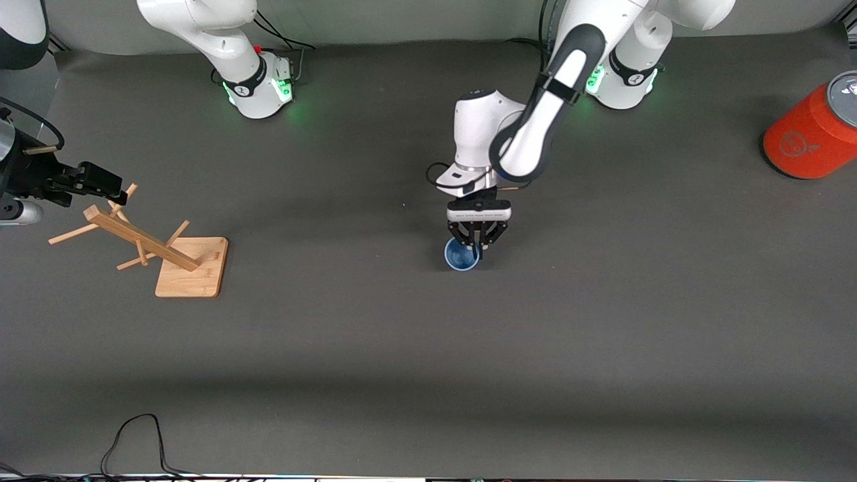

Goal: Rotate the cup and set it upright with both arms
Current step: 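Rotate the cup upright with the left gripper, rim facing up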

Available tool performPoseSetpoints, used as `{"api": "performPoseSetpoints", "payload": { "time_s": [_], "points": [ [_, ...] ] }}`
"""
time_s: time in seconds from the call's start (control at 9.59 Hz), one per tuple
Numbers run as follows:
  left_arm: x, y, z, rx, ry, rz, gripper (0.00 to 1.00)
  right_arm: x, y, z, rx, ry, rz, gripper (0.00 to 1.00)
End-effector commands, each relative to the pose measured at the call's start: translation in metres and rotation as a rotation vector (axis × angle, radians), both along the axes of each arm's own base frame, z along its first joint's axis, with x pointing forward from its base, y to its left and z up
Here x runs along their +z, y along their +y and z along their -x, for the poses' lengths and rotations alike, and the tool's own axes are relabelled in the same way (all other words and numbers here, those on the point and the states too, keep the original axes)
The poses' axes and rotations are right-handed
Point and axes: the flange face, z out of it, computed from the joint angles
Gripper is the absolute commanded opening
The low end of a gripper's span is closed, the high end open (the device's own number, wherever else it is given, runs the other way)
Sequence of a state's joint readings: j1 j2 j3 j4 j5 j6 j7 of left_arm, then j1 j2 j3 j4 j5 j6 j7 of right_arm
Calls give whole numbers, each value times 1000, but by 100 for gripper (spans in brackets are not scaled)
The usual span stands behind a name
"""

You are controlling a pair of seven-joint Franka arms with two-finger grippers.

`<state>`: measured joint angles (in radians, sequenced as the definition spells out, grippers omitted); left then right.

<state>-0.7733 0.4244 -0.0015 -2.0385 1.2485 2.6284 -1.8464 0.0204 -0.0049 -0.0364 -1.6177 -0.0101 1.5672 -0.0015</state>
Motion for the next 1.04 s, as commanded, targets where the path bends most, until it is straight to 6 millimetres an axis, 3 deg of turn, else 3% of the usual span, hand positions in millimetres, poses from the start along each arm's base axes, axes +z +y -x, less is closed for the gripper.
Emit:
{"api": "performPoseSetpoints", "payload": {
  "time_s": [0.0,0.42,0.52,0.63,0.73,0.94],
  "points": [
    [-3,-8,16,7,-44,-12,0,5,1,-1,6,-12,-18,100],
    [-19,-9,23,17,-73,-10,0,4,1,-1,6,-11,-18,100],
    [-18,-8,22,15,-69,-5,45,4,1,-1,6,-11,-18,100],
    [-17,-8,22,12,-68,-2,68,3,1,-2,6,-9,-18,100],
    [-15,-8,21,8,-70,-2,100,3,1,-2,6,-9,-18,100],
    [-5,-10,15,1,-72,10,100,3,1,-2,6,-9,-18,100]
  ]
}}
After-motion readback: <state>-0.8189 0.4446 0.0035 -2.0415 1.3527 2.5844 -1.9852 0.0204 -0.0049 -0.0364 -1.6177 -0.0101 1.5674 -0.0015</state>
